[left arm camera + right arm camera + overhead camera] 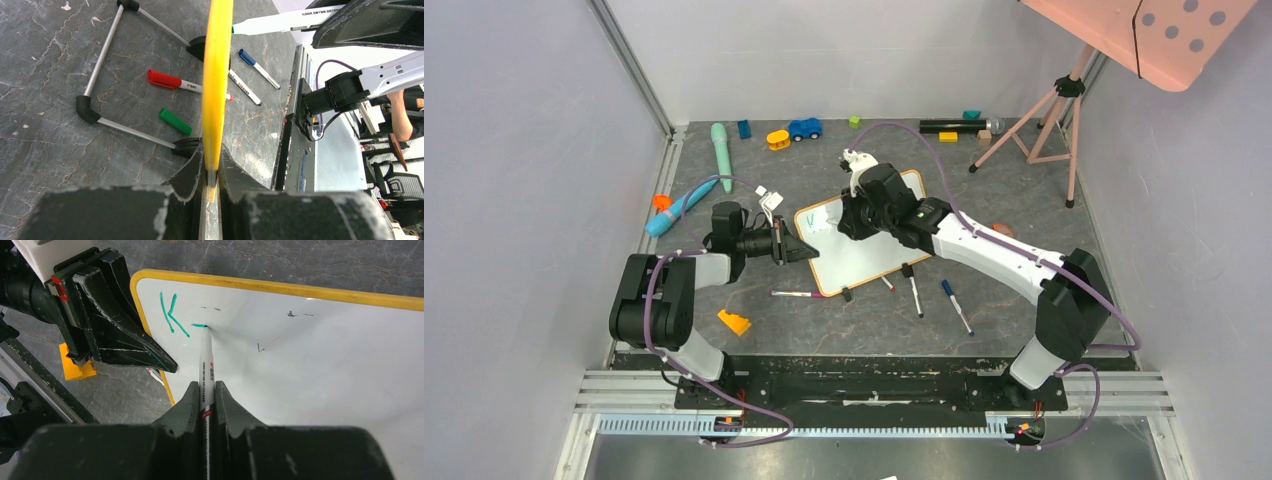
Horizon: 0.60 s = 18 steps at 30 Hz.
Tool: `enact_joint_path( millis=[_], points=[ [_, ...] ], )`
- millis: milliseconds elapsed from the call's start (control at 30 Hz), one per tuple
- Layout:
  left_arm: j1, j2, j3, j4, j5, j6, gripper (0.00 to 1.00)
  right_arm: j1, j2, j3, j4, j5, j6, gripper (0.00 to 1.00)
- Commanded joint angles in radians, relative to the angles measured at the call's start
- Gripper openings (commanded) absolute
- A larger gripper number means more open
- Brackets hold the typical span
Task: Write a sentence on the whiteboard
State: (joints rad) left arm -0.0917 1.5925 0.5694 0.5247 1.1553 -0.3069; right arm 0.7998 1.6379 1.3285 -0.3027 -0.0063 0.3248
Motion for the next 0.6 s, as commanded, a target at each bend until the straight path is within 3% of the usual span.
enact_joint_path(
  millis=[0, 567],
  points=[
    [-0.008, 0.004, 0.014, -0.030, 0.032, -0.005, 0.02, -0.006, 0.016, 0.050, 0.001, 0.057, -0.010, 0.00],
    [-0.010, 0.004, 0.014, -0.032, 0.032, -0.004, 0.02, -0.005, 0.052, 0.074, 0.014, -0.025, -0.012, 0.00]
  ],
)
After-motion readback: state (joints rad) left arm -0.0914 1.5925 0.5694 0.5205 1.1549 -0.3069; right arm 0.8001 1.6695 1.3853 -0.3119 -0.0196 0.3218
